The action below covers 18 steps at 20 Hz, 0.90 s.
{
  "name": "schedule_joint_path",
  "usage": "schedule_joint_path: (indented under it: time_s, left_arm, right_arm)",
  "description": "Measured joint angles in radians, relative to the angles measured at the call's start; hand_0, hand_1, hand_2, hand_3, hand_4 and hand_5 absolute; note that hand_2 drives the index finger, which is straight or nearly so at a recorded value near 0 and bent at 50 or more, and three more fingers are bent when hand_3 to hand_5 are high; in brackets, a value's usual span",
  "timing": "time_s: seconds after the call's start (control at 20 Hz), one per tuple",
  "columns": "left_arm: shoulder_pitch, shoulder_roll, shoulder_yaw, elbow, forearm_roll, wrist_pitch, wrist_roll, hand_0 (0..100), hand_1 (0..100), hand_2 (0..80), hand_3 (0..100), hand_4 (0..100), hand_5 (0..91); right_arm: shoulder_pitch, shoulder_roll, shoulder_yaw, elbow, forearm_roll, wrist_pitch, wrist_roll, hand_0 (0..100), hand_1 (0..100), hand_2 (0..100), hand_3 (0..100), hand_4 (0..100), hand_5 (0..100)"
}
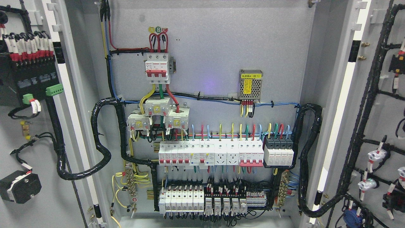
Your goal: Open door with both hands
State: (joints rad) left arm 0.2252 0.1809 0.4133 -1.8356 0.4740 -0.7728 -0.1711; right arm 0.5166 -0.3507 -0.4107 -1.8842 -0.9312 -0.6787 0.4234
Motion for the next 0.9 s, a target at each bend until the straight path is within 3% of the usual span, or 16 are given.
schedule_joint_path:
  time_s: [0.45, 0.9]
  left_arm:
    - [-0.071, 0.095, 0.024, 0.111, 0.084, 0.000, 0.000, 0, 0, 0.0, 0, 0, 0.0]
    - [-0.194, 0.175, 0.028, 0.278, 0.110, 0.000, -0.005, 0, 0, 0.0, 0, 0, 0.0]
  right_arm:
    - [0.000, -0.023, 0.024, -0.011, -0.007, -0.005, -0.002, 39, 0, 0, 0, 0, 0]
    - [-0.007, -0.066, 0.084, -0.024, -0.009, -0.035, 0.005, 39, 0, 0, 0, 0, 0]
